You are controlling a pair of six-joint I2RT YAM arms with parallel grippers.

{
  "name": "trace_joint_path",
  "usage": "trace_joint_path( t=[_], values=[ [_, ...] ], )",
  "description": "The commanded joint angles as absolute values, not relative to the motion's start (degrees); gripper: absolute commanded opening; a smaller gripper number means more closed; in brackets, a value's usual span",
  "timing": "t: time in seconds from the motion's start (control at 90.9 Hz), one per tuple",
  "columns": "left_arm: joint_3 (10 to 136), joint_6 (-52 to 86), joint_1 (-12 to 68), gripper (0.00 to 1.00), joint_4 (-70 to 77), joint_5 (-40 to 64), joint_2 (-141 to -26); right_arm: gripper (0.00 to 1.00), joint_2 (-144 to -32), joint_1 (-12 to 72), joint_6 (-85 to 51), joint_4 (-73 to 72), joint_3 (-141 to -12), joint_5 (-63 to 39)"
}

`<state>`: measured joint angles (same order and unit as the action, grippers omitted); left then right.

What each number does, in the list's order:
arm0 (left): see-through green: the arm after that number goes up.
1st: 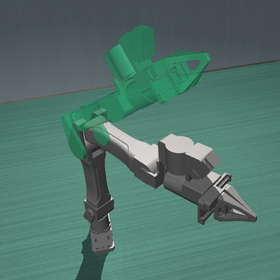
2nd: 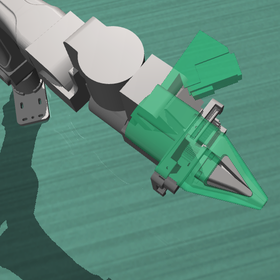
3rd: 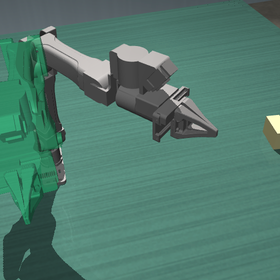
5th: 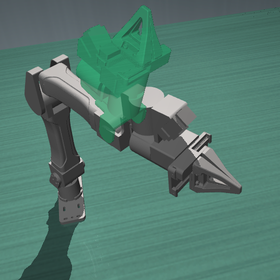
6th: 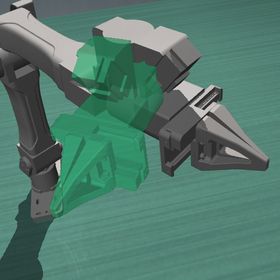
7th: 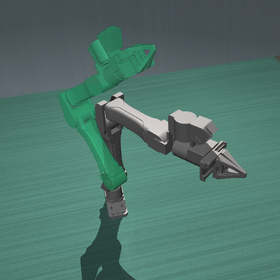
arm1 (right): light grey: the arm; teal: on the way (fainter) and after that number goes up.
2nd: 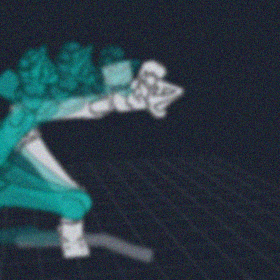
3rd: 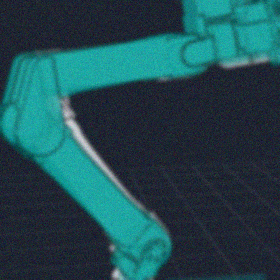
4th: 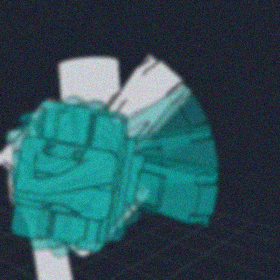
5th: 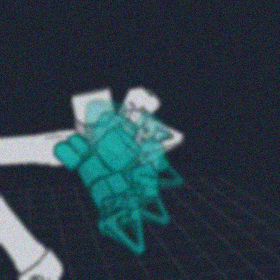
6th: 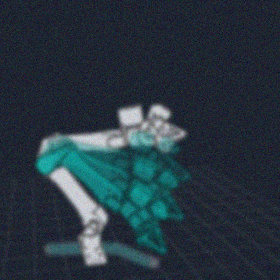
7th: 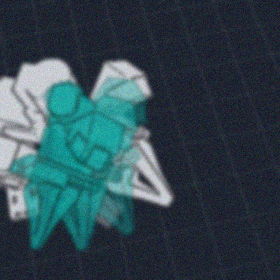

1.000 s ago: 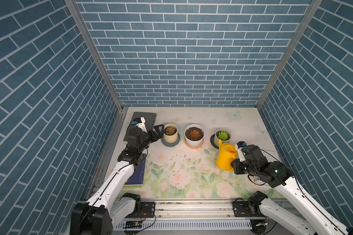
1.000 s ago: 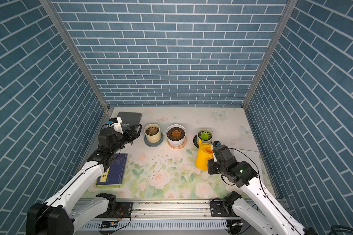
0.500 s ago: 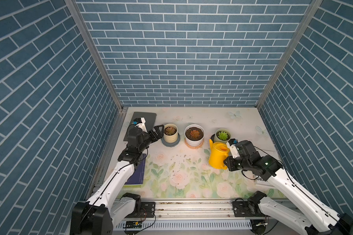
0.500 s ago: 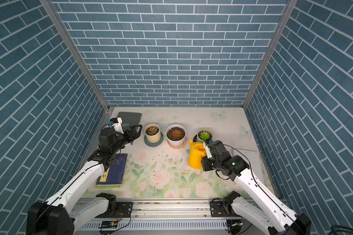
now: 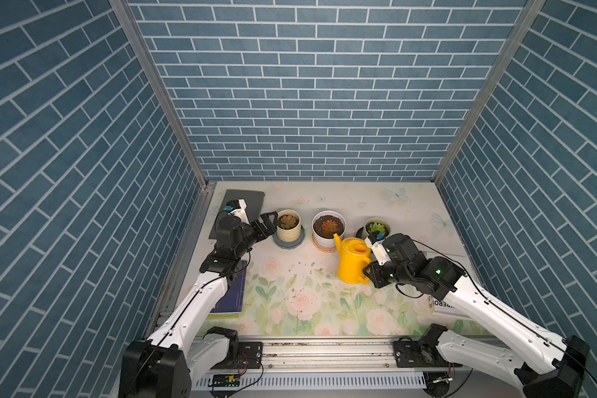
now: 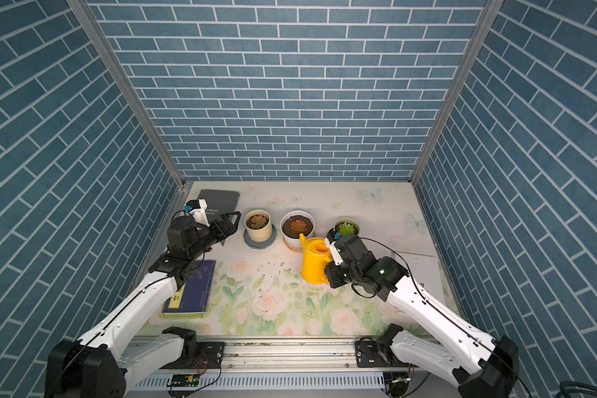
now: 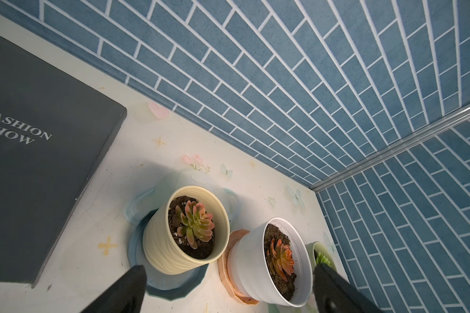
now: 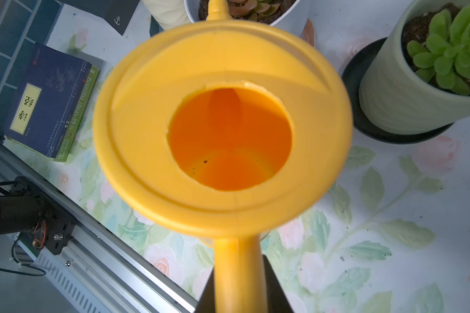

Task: Water the succulent around the soil edge
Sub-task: Water the soil of the potted plant with water.

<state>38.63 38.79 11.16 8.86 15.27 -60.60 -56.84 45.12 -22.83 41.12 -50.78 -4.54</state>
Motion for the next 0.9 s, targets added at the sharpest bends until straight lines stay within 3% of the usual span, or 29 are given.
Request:
trace_joint_path(
  t=[0.0,0.891],
  values=[
    [38.2,38.3,11.2,1.0,9.6,15.1,-60.5,0.0,-57.9,47.2,-22.3,38.5,-52.5,-3.0],
    [38.3,38.3,11.2,1.0,9.5,15.1,-60.7,0.0,-68.3,54.7,-21.1,33.1,-59.3,0.2]
  ],
)
